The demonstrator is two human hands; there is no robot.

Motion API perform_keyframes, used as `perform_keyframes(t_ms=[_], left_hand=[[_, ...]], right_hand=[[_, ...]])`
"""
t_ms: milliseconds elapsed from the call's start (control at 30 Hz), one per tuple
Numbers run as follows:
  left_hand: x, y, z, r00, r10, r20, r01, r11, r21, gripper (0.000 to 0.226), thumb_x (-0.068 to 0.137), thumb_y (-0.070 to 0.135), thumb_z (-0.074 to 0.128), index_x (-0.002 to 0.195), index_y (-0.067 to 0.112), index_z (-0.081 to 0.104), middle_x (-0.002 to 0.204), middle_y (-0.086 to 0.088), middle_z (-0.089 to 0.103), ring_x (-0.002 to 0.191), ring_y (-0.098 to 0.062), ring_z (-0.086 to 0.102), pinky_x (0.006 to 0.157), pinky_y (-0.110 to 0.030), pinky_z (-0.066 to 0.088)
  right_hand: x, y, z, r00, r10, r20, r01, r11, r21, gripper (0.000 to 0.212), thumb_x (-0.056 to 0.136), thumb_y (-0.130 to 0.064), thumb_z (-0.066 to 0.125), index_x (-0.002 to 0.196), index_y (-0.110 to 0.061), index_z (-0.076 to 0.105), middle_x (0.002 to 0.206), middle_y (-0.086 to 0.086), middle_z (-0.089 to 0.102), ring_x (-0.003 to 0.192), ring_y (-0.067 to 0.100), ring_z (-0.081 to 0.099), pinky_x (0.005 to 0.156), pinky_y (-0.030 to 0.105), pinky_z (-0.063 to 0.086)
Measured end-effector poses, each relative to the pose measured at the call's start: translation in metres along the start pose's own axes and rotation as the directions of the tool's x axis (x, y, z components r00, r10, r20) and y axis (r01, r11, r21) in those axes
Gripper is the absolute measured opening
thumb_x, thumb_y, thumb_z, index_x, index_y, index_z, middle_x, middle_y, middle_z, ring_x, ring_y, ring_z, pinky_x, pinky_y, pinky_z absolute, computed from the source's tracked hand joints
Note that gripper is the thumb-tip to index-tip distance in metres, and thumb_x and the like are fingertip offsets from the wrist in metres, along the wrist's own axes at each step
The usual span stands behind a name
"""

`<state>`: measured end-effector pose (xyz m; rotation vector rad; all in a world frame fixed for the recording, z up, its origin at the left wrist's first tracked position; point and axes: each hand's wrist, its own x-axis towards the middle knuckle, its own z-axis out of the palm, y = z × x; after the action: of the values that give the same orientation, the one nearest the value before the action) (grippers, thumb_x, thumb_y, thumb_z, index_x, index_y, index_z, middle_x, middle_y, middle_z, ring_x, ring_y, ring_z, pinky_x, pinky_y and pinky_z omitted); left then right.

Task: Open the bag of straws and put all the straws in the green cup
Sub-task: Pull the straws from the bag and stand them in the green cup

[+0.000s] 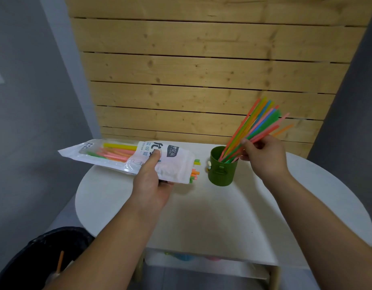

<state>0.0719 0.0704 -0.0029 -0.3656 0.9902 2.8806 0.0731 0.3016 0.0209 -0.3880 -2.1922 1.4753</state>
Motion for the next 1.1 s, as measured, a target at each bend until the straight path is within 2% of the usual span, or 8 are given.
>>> perform_keyframes(t_ms=[100,300,467,633,733,833,967,1100], left_hand=[[0.0,0.0,0.0,1.0,0.005,0.019,-0.005,1.0,-0.004,0.044,0.098,0.018,0.065,0.142,0.017,0.055,0.131,-0.012,0.071,0.118,-0.028,0.07,0.099,-0.055,0.055],[-0.005,0.005,0.0,1.0,0.01,0.011,-0.01,1.0,-0.001,0.041,0.1,0.017,0.063,0.14,0.017,0.056,0.13,-0.01,0.072,0.103,-0.023,0.074,0.081,-0.045,0.063],[-0.008,0.011,0.003,1.0,0.017,0.012,-0.017,1.0,-0.006,0.043,0.099,0.017,0.064,0.141,0.018,0.057,0.13,-0.009,0.072,0.105,-0.023,0.073,0.077,-0.046,0.063],[-0.015,0.01,0.013,0.999,0.039,0.023,-0.04,0.998,0.055,0.037,0.096,0.017,0.069,0.133,0.019,0.063,0.121,-0.006,0.077,0.106,-0.023,0.075,0.083,-0.045,0.063],[-0.02,0.002,0.017,0.995,0.086,0.043,-0.091,0.985,0.145,0.032,0.092,0.014,0.073,0.124,0.019,0.068,0.11,-0.005,0.08,0.094,-0.021,0.078,0.082,-0.044,0.064],[-0.022,-0.006,0.019,0.986,0.161,0.052,-0.169,0.96,0.224,0.025,0.091,0.008,0.073,0.113,0.021,0.071,0.098,0.001,0.082,0.086,-0.017,0.078,0.077,-0.039,0.064],[-0.02,-0.004,0.017,0.981,0.19,0.043,-0.195,0.951,0.24,0.022,0.093,0.007,0.071,0.104,0.025,0.07,0.088,0.007,0.082,0.077,-0.012,0.078,0.076,-0.037,0.065],[-0.011,0.002,0.006,0.993,0.115,-0.019,-0.11,0.977,0.182,0.031,0.092,0.013,0.073,0.122,0.021,0.068,0.108,-0.004,0.081,0.089,-0.019,0.079,0.076,-0.041,0.065]], right_hand=[[-0.003,0.004,0.002,1.0,0.016,0.006,-0.016,0.999,0.042,0.012,0.091,-0.017,0.069,0.099,-0.009,0.066,0.089,0.017,0.073,0.076,0.021,0.073,0.068,0.032,0.063],[-0.024,0.006,-0.006,0.993,0.118,-0.021,-0.119,0.992,-0.051,0.038,0.077,-0.038,0.081,0.094,-0.021,0.052,0.082,0.004,0.065,0.073,0.024,0.072,0.078,0.051,0.06],[-0.049,0.004,-0.005,0.917,0.383,0.112,-0.389,0.92,0.048,0.038,0.093,-0.045,0.061,0.092,-0.008,0.054,0.09,0.016,0.067,0.069,0.028,0.067,0.077,0.05,0.061],[-0.075,-0.009,0.026,0.737,0.523,0.428,-0.676,0.572,0.465,0.058,0.1,-0.054,0.043,0.112,0.001,0.056,0.1,0.026,0.068,0.087,0.039,0.07,0.079,0.047,0.059],[-0.086,-0.023,0.046,0.701,0.486,0.522,-0.708,0.391,0.588,0.056,0.101,-0.052,0.041,0.122,-0.001,0.054,0.108,0.021,0.069,0.094,0.034,0.07,0.076,0.045,0.057],[-0.09,-0.034,0.053,0.696,0.488,0.527,-0.697,0.28,0.66,0.042,0.103,-0.043,0.043,0.109,-0.006,0.061,0.101,0.016,0.073,0.09,0.03,0.07,0.074,0.043,0.057],[-0.092,-0.029,0.054,0.722,0.486,0.492,-0.682,0.384,0.622,0.035,0.105,-0.034,0.043,0.101,-0.005,0.063,0.096,0.018,0.073,0.09,0.032,0.071,0.086,0.053,0.057],[-0.09,-0.027,0.052,0.75,0.469,0.466,-0.661,0.506,0.555,0.024,0.101,-0.03,0.052,0.102,-0.008,0.062,0.101,0.017,0.07,0.09,0.03,0.071,0.086,0.051,0.058]])
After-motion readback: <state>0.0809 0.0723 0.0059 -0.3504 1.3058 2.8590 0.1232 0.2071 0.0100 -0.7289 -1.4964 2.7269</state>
